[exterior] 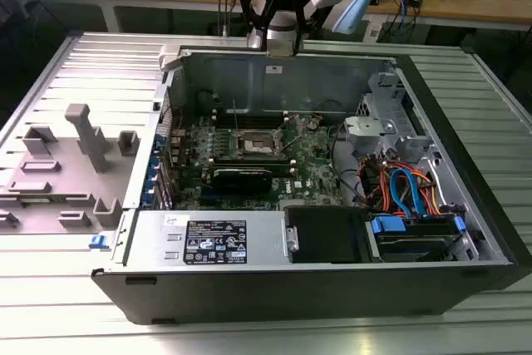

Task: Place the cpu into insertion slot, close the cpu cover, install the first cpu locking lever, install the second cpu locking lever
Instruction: 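Place the cpu into insertion slot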

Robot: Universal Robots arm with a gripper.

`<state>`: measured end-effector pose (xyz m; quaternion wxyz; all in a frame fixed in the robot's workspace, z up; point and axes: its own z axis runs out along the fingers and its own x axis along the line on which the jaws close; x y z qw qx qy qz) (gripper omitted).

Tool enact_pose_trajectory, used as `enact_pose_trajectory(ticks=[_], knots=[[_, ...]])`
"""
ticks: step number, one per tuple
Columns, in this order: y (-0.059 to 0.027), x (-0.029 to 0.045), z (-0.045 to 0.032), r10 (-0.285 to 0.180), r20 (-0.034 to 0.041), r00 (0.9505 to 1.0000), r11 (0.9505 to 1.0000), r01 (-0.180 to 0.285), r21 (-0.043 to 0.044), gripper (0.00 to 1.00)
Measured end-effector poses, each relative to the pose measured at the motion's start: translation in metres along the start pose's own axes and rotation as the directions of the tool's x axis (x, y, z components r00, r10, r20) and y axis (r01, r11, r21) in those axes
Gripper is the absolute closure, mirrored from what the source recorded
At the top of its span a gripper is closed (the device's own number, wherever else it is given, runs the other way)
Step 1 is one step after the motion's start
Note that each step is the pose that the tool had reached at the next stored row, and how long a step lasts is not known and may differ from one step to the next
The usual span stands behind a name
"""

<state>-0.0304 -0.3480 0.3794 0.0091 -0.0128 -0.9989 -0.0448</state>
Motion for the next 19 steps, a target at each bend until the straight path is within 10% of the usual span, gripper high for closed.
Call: enact_pose_trajectory(ticks=[19], knots=[[-0.0078,-0.0002,-0.0007,0.000,0.0000,1.0000,1.0000,0.000,0.0002,0.45]])
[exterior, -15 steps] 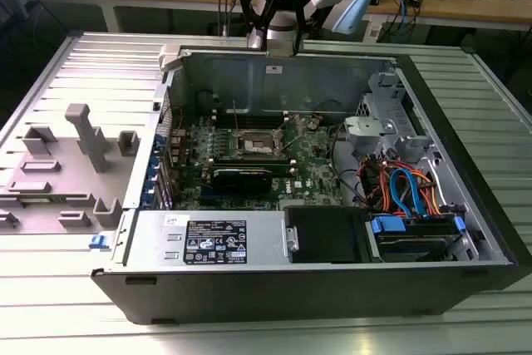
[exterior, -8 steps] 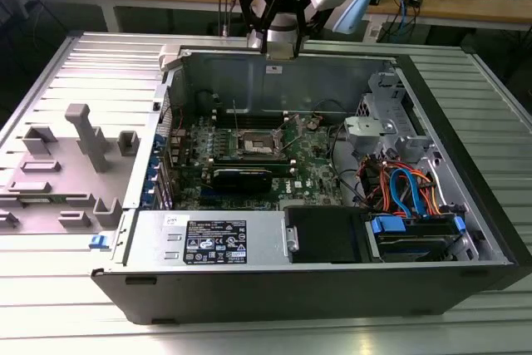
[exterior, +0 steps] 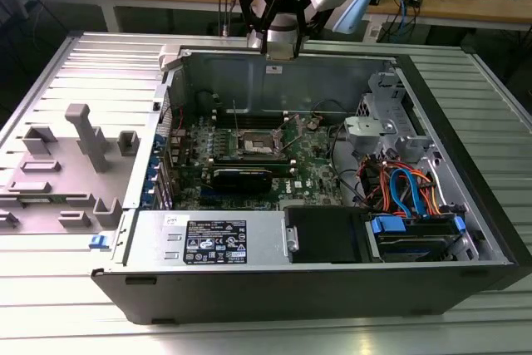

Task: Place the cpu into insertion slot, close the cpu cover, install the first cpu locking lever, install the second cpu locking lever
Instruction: 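Place the cpu into insertion slot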

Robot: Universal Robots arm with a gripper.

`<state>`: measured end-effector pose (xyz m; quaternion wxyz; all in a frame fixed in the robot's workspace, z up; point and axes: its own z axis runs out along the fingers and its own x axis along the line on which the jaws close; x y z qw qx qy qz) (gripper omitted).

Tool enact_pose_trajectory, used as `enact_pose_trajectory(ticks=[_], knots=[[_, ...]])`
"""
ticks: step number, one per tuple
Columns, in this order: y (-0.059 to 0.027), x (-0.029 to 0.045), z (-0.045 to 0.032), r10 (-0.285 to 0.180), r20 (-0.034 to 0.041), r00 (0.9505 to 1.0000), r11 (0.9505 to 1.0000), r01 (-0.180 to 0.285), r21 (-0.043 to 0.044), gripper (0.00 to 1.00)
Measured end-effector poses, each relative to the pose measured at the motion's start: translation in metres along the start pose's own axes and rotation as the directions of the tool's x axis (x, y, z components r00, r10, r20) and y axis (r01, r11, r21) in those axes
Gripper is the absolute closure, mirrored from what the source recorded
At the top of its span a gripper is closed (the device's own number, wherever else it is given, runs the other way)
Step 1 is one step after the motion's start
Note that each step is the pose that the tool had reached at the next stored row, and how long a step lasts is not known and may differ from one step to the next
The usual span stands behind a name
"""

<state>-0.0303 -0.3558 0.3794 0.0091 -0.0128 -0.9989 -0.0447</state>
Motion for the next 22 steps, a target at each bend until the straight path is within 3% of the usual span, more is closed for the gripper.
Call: enact_pose_trajectory(ticks=[9,14,22], knots=[[-0.0057,-0.0001,-0.0004,0.000,0.0001,1.0000,1.0000,0.000,-0.0001,0.45],[-0.0061,-0.0005,-0.0004,0.029,0.0025,0.9996,0.9996,-0.029,-0.0004,0.45],[-0.0062,-0.0005,-0.0004,0.030,0.0027,0.9996,0.9996,-0.030,-0.0005,0.45]])
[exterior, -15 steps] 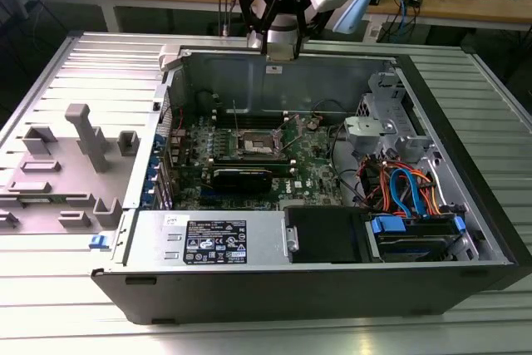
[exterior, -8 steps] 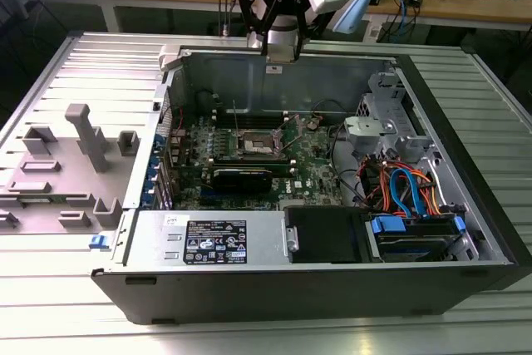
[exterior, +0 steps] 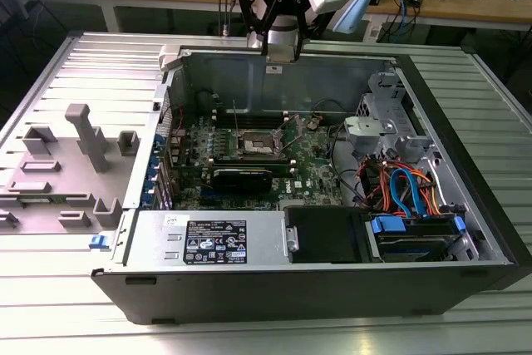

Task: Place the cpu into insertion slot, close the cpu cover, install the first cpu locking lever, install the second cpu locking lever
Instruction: 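Place the cpu into insertion slot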

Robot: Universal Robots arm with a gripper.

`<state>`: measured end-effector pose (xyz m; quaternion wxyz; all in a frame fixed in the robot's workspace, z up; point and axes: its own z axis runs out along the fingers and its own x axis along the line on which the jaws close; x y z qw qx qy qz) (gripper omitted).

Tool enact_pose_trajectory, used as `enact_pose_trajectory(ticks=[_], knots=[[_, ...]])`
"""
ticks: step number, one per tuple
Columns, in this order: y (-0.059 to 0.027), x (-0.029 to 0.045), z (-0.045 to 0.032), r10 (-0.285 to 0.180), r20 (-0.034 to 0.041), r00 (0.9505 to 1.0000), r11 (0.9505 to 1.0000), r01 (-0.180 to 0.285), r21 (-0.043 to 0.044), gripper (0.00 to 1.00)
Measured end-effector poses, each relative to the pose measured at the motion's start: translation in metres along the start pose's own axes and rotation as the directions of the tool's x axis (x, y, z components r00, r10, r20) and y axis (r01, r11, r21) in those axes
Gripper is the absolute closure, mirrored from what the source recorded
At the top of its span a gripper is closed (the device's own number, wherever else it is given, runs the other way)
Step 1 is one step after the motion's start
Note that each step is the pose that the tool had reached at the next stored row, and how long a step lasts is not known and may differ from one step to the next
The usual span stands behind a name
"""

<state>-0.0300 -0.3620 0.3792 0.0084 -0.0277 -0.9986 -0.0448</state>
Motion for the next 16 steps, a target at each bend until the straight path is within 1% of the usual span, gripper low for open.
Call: enact_pose_trajectory(ticks=[6,10,16], knots=[[-0.0045,-0.0002,-0.0002,0.000,0.0000,1.0000,1.0000,0.000,0.0000,0.45],[-0.0050,-0.0003,0.0000,0.019,0.0016,0.9998,0.9998,-0.019,-0.0003,0.45],[-0.0050,-0.0003,-0.0001,0.021,0.0018,0.9998,0.9998,-0.021,-0.0002,0.45]])
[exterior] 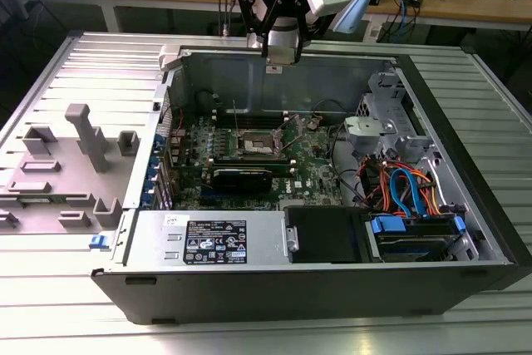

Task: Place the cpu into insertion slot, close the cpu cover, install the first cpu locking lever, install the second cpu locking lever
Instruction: 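Place the cpu into insertion slot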

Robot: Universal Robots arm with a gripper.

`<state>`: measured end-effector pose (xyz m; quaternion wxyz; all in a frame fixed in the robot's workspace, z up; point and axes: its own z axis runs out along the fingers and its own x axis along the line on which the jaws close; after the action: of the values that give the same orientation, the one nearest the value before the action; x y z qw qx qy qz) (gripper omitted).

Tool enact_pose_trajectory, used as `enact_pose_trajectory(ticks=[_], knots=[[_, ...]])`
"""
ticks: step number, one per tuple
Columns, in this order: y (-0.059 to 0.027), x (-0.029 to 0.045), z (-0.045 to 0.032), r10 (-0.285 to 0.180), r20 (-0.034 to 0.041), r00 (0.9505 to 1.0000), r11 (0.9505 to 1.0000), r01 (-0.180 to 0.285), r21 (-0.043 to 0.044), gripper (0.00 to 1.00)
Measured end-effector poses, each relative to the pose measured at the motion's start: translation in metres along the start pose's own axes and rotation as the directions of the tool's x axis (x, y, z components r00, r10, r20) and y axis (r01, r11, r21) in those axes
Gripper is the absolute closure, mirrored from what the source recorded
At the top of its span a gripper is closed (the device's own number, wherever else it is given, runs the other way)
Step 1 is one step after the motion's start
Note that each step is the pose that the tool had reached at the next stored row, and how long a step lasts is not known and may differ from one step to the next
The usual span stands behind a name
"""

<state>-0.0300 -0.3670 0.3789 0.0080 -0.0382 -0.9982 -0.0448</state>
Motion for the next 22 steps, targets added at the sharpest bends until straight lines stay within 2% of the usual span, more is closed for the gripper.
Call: enact_pose_trajectory(ticks=[11,16,19,22], knots=[[-0.0029,-0.0002,0.0001,0.003,0.0005,1.0000,1.0000,-0.003,0.0006,0.45],[-0.0032,-0.0002,0.0011,0.062,0.0057,0.9980,0.9981,-0.062,0.0017,0.45],[-0.0032,-0.0003,0.0018,0.106,0.0097,0.9943,0.9943,-0.106,0.0004,0.45],[-0.0047,-0.0003,0.0023,0.124,0.0112,0.9922,0.9923,-0.124,-0.0002,0.45]])
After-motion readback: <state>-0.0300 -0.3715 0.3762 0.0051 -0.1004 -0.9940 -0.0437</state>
